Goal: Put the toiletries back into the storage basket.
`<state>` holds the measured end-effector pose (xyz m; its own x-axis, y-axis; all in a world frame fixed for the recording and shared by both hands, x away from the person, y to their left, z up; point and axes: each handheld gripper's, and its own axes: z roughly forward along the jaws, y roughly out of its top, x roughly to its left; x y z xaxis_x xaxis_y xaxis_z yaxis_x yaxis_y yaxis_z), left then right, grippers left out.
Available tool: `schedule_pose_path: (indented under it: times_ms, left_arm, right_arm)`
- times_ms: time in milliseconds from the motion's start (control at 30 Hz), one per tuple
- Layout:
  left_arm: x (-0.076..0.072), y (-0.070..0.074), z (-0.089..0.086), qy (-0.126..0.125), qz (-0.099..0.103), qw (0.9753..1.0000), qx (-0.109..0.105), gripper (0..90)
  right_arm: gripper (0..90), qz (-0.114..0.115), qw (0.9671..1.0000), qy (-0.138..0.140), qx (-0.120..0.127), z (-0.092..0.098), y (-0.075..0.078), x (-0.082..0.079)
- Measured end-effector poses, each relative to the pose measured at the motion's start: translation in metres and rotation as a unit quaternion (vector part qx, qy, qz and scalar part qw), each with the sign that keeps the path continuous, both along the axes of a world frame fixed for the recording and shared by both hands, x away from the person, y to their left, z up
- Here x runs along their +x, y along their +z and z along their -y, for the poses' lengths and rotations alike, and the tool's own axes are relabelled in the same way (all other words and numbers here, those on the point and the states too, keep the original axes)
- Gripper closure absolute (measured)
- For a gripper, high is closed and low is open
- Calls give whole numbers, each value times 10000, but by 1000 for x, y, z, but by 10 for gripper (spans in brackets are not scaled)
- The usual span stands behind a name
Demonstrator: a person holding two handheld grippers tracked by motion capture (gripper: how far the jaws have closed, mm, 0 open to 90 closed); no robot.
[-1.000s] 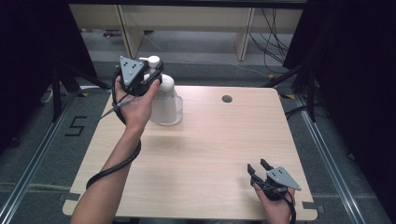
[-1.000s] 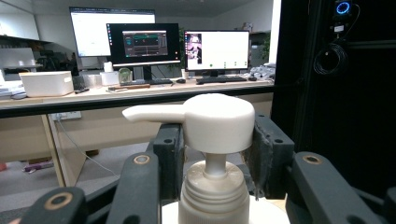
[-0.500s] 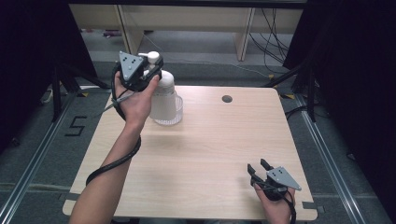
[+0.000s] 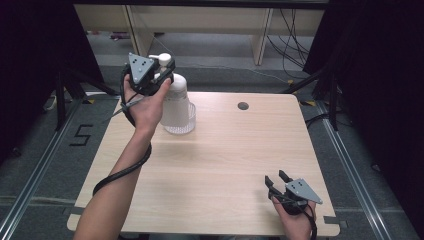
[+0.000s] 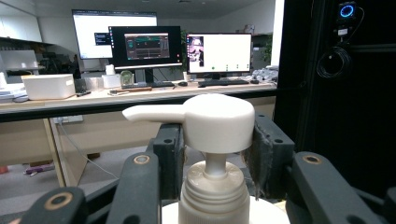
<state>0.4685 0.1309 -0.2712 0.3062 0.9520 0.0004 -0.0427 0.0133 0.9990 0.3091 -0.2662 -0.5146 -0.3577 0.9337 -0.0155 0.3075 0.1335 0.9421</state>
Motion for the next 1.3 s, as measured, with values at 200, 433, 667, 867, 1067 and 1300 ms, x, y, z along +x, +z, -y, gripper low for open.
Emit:
schedule_pose_path:
  times_ms: [200,433,667,867,1067,1300]
  left_arm:
    - [4,3,0,-12,19,10000,2,594]
    - [9,4,1,-39,24,10000,26,594]
    - [13,10,-1,-33,45,10000,-13,594]
    - [16,14,-2,-24,60,10000,1,594]
    - [20,17,-4,13,71,10000,13,594]
    - [25,15,-5,3,48,10000,5,594]
  right_arm:
    - [439,58,10000,-4,-37,0,0,1]
    - [438,-14,10000,-11,11,0,0,0]
    - [438,112,9999,31,-112,1,0,2]
    - [437,116,9999,27,-121,2,0,2]
    - [436,-51,9999,-70,76,-1,0,-1]
    - [437,35,10000,-29,-33,1,0,1]
